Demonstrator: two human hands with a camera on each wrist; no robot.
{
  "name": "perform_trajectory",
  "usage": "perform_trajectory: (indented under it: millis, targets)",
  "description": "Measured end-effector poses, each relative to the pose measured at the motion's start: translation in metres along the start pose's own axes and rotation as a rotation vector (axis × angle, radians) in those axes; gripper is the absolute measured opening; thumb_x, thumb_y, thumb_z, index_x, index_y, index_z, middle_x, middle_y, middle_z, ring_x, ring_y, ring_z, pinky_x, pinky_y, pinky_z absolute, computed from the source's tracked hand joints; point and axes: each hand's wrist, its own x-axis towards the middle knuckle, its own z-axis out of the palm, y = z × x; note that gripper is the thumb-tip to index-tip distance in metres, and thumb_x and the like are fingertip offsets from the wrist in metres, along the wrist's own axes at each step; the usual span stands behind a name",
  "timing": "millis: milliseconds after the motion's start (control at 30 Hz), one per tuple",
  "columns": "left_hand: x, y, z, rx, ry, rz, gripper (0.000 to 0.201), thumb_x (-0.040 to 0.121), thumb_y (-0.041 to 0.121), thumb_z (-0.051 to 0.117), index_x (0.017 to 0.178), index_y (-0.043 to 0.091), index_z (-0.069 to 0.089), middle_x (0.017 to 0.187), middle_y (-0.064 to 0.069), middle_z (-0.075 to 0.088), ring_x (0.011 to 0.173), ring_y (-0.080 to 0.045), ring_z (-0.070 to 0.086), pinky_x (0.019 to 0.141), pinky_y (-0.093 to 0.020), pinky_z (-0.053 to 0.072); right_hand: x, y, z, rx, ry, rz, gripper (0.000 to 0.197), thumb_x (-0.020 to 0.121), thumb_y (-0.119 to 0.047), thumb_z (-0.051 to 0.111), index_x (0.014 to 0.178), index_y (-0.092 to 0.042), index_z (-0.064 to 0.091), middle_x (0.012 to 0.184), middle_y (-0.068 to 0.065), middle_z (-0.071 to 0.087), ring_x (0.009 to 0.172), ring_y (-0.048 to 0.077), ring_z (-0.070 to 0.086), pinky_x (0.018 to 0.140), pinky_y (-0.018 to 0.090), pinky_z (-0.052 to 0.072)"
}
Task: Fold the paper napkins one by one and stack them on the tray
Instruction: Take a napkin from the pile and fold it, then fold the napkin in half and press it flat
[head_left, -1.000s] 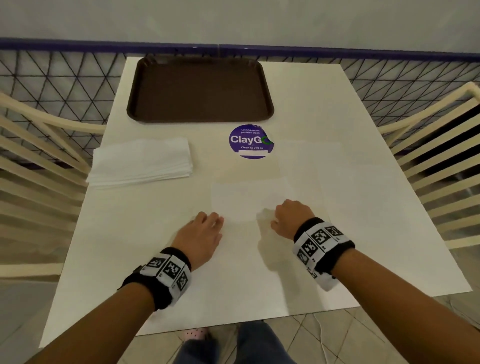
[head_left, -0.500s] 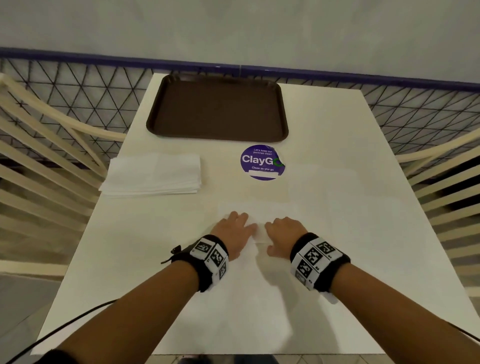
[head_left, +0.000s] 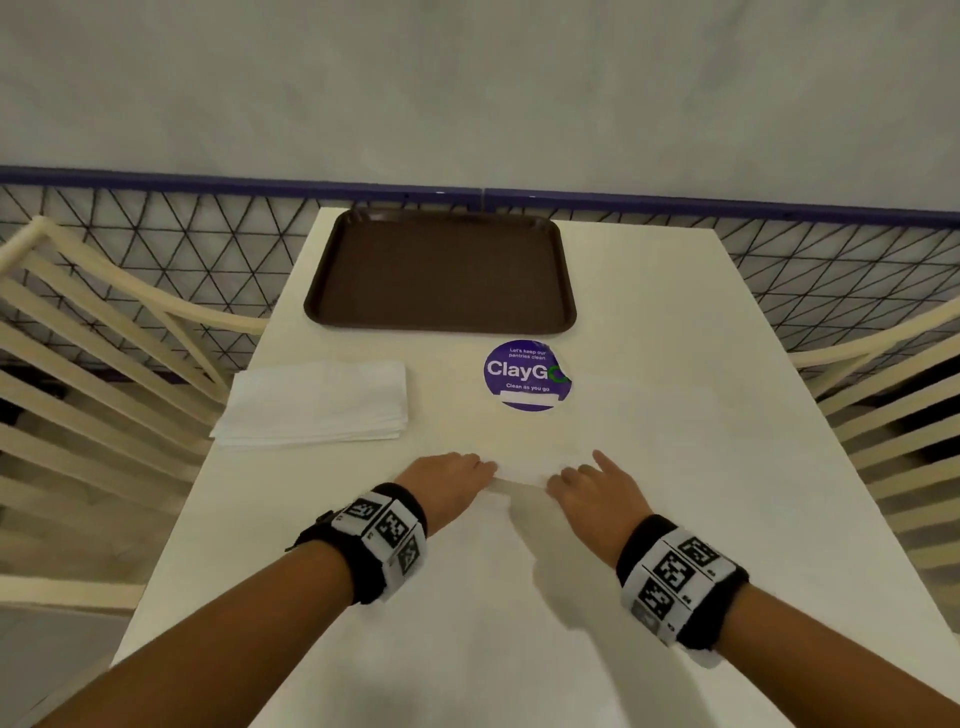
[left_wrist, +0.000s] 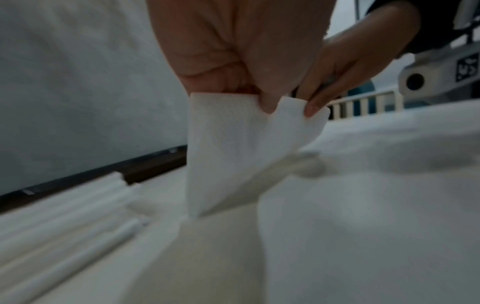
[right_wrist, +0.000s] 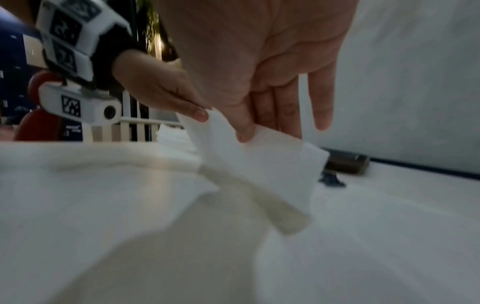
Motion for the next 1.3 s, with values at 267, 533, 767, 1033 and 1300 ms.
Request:
perform_trajectory:
  millis: [267, 533, 767, 1033, 1300]
  targets:
    - [-0.037, -0.121, -0.072, 0.113, 0.217, -0.272, 0.043, 0.101, 0.014, 0.029, 0.144, 0.024, 0.030, 0.129, -0.010, 0.054, 0.115, -0.028, 0.054, 0.093, -0.036, 0.044, 0.078, 0.002, -0.125, 0.033, -0.001, -0.003, 0.028, 0.095, -0.008, 0.039, 0.121, -0.010, 0.050, 0.115, 0.011, 0.061, 0.105, 0.030, 0.059, 0.080, 0.035, 0.047]
    - [-0.083, -0.202, -0.078, 0.186, 0.264, -0.436, 0.044, 0.097, 0.006, 0.036, 0.140, 0.017, 0.032, 0.114, -0.008, 0.060, 0.098, -0.026, 0.061, 0.077, -0.032, 0.048, 0.162, -0.061, -0.167, 0.199, 0.084, 0.028, 0.037, 0.096, -0.004, 0.036, 0.132, -0.010, 0.044, 0.127, 0.014, 0.053, 0.116, 0.034, 0.053, 0.090, 0.041, 0.044]
    - [-0.090, -0.221, -0.002, 0.048, 0.261, -0.360, 0.059, 0.095, -0.005, 0.030, 0.149, 0.013, 0.013, 0.156, -0.006, 0.014, 0.139, -0.025, 0.027, 0.113, -0.035, 0.025, 0.172, -0.107, -0.110, 0.242, 0.018, -0.025, 0.056, 0.096, 0.003, 0.026, 0.147, -0.018, 0.022, 0.155, -0.001, 0.022, 0.136, 0.022, 0.033, 0.110, 0.032, 0.028]
    - [-0.084, -0.216, 0.058, -0.021, 0.237, -0.266, 0.067, 0.067, -0.001, 0.076, 0.130, 0.003, 0.052, 0.137, -0.017, 0.049, 0.120, -0.025, 0.055, 0.096, -0.030, 0.047, 0.165, -0.142, -0.052, 0.323, 0.095, -0.079, 0.051, 0.076, 0.010, 0.062, 0.126, -0.003, 0.057, 0.134, 0.014, 0.054, 0.118, 0.025, 0.058, 0.101, 0.034, 0.044]
    - [-0.079, -0.226, 0.082, 0.010, 0.268, -0.212, 0.078, 0.024, -0.008, 0.088, 0.099, 0.007, 0.073, 0.103, -0.011, 0.071, 0.085, -0.022, 0.072, 0.064, -0.031, 0.057, 0.159, -0.147, -0.026, 0.284, 0.052, -0.019, 0.059, 0.026, 0.006, 0.081, 0.082, -0.011, 0.077, 0.085, 0.003, 0.076, 0.071, 0.015, 0.073, 0.061, 0.027, 0.058]
